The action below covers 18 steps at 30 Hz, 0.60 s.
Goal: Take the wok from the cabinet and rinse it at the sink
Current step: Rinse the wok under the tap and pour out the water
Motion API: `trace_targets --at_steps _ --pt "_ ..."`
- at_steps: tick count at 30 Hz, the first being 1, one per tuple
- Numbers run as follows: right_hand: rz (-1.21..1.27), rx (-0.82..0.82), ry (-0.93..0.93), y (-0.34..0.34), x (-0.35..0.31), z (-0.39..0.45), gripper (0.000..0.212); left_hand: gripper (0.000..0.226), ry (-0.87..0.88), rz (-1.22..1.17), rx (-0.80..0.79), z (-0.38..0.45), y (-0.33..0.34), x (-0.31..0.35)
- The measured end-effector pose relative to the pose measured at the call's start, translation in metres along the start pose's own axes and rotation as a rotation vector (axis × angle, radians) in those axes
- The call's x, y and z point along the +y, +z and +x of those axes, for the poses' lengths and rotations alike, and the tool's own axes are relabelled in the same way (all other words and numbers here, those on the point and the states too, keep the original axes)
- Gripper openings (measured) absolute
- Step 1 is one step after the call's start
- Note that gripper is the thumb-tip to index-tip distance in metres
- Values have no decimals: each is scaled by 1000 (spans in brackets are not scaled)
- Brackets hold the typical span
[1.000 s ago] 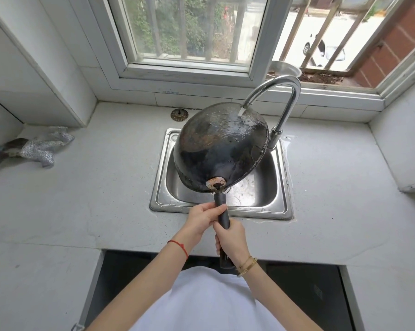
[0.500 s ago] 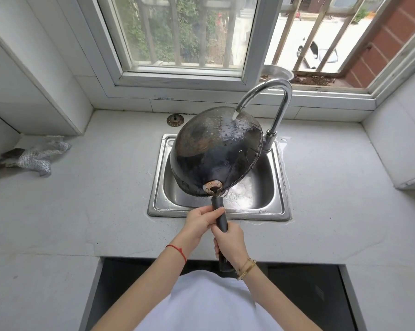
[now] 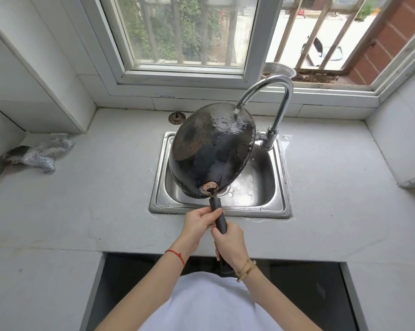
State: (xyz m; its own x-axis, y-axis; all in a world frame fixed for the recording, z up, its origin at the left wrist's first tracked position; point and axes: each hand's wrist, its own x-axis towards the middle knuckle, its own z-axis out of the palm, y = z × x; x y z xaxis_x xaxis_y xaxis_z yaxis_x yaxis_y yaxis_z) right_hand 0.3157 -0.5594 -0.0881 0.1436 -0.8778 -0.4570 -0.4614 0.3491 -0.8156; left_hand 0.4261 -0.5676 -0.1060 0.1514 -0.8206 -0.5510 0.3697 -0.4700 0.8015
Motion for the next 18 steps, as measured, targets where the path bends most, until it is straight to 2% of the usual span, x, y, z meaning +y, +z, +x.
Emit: trace_targets --at_steps 11,14,18 --pt "-213 127 -158 4 4 -5 23 21 32 -69 -36 -13 -4 4" --pt "-199 164 -131 3 1 -4 23 21 29 -86 -27 -13 0 10" --pt "-84 182 -85 -1 -8 -3 23 30 3 -168 -99 -10 3 17"
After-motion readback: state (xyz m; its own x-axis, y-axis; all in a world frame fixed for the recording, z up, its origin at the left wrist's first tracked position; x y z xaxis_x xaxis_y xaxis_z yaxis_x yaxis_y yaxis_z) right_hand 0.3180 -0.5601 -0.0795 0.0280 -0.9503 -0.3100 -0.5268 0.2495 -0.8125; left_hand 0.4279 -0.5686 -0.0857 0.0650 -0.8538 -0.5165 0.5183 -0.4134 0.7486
